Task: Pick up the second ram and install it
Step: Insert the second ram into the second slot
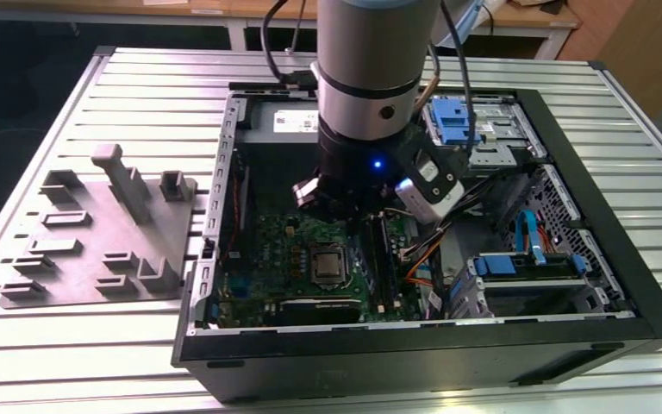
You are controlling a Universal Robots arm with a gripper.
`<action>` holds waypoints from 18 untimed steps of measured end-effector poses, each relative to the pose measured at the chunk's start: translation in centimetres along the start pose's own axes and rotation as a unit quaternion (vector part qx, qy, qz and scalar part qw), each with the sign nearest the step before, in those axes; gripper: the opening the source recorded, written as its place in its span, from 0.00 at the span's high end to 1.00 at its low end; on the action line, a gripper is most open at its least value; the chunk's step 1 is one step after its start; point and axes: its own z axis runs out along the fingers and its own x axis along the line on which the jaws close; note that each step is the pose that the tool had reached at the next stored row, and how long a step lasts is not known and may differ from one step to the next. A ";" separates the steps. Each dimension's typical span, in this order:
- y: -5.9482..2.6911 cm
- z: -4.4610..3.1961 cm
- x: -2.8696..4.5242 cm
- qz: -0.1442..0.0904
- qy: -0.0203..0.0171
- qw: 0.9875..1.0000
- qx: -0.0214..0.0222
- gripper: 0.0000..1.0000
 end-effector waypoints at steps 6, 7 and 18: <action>-0.01 0.29 -0.01 0.035 -0.001 0.999 0.001 0.89; -0.02 0.33 -0.01 0.040 -0.001 0.999 0.002 0.89; -0.11 0.48 -0.37 0.056 -0.002 0.998 0.002 0.89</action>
